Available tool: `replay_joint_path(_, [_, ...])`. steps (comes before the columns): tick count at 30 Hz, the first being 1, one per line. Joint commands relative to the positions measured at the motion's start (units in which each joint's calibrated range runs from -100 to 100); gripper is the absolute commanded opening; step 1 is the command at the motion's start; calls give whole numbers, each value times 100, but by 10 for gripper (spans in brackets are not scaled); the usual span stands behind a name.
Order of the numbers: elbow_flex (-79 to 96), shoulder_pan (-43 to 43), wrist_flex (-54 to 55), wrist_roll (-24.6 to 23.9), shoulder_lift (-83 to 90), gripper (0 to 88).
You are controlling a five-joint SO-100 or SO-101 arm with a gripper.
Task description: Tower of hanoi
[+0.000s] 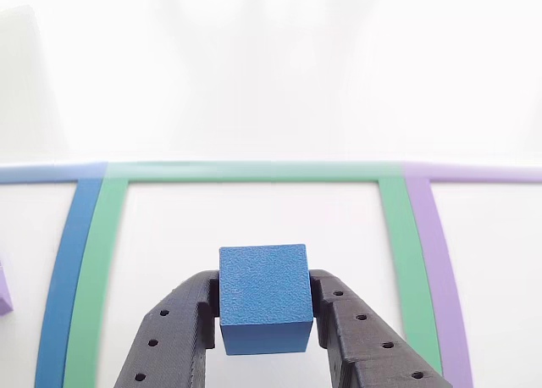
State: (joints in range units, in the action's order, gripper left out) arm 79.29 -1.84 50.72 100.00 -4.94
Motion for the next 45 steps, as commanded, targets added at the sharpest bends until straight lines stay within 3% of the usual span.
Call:
replay_joint_path(1, [-246,-71,-1215,0,1247,43])
replay_joint_path(11, [-1954,-18,-6226,0,3643,43])
replay_joint_path(18, [-4162,-186,-9973,0,4404,39])
replay_joint_path(25, [-6179,-491,-12458,0,4476,36])
replay_joint_path(34, [-7606,-1200,-14077,-110,4492,36])
replay_joint_path(41, [-7615,-1749,-14052,-349,4620,38])
replay_joint_path(45, [-7097,-1932,-13567,-165,4749,39])
